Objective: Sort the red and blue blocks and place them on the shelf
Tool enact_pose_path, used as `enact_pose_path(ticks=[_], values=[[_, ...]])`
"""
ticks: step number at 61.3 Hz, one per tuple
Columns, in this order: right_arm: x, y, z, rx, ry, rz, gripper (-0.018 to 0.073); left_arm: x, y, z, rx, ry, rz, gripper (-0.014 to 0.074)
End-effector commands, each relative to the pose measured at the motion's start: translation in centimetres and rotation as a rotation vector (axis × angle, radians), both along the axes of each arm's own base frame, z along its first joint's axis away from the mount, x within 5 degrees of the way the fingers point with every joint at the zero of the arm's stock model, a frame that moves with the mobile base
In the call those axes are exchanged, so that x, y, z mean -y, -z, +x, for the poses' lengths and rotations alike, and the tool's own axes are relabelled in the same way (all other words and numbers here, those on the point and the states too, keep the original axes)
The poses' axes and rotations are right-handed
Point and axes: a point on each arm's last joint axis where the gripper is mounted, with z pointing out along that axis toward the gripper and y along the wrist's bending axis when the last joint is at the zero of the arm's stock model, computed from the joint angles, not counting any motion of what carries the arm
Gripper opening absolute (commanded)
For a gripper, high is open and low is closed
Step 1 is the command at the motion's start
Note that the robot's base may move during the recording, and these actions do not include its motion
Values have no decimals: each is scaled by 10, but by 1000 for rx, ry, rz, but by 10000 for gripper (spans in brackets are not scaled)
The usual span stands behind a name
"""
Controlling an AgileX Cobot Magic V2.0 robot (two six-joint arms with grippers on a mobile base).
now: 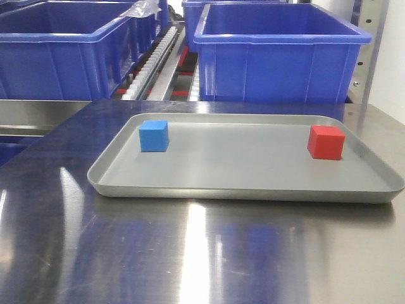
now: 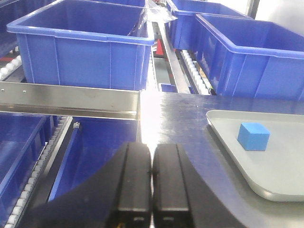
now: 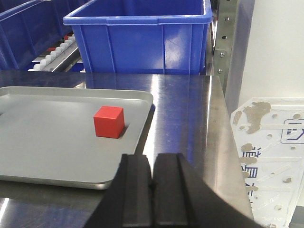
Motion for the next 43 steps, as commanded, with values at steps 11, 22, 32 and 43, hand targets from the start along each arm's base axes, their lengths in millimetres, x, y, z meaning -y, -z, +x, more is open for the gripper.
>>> enact_pose_path(ticks=[11, 22, 32, 43], values=[[0, -9, -1, 99, 5, 7, 68, 0, 2, -1, 72, 7, -25, 138], [0, -9, -1, 99, 5, 7, 68, 0, 2, -1, 72, 7, -25, 138], [0, -9, -1, 99, 5, 7, 68, 0, 2, -1, 72, 7, -25, 138], [0, -9, -1, 99, 5, 7, 68, 0, 2, -1, 72, 7, -25, 138]])
